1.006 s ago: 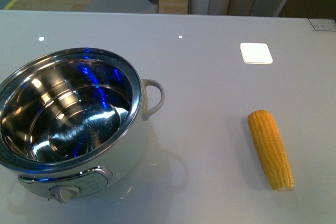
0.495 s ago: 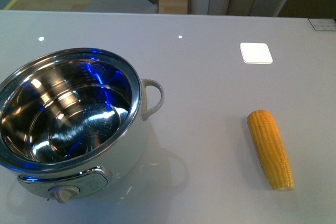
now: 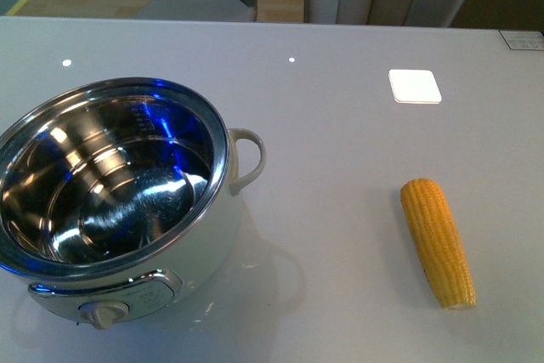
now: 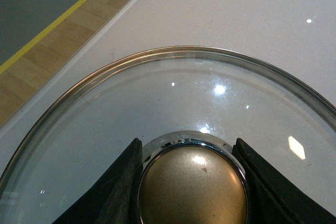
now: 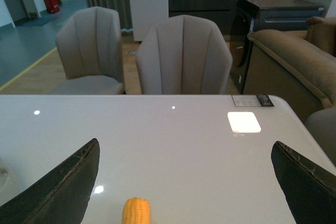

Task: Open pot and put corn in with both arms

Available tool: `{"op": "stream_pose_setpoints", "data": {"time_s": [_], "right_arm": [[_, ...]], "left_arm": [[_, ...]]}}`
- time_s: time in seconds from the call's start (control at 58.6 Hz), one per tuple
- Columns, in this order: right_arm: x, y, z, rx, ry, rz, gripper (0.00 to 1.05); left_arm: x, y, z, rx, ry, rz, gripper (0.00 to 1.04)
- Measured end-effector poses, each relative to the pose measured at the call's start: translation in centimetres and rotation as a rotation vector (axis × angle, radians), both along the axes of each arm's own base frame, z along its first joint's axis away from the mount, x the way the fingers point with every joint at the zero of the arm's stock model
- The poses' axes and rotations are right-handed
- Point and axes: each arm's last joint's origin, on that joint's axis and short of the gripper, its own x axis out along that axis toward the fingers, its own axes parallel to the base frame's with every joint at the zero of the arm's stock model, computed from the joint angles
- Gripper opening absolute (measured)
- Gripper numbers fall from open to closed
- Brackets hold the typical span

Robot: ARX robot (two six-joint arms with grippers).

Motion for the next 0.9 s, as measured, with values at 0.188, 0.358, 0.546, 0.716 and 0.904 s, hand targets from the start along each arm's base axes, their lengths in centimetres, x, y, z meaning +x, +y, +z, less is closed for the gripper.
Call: {"op": "stream_pose_setpoints", "data": {"time_s": [0.188, 0.358, 0.546, 0.716, 0.904], "right_arm": [[0.0, 0.0, 0.0, 0.0, 0.0, 0.0, 0.96], [0.0, 0.0, 0.0, 0.0, 0.0, 0.0, 0.96], [0.0, 0.0, 0.0, 0.0, 0.0, 0.0, 0.96], [0.0, 0.0, 0.0, 0.0, 0.0, 0.0, 0.96], [0.0, 0.0, 0.0, 0.0, 0.0, 0.0, 0.96]], "left_arm": [[0.1, 0.3, -0.3, -0.004, -0.008, -0.004, 0.45], [-0.1, 0.2, -0.4, -0.022, -0.01, -0.027, 0.66], [-0.7, 0.2, 0.9, -0.039, -0.014, -0.02, 0.99], [-0.3, 0.3, 6.8, -0.048, -0.131, -0.031, 0.98], [-1.5, -1.0, 14.3, -0.065, -0.28, -0.054, 0.98]]}}
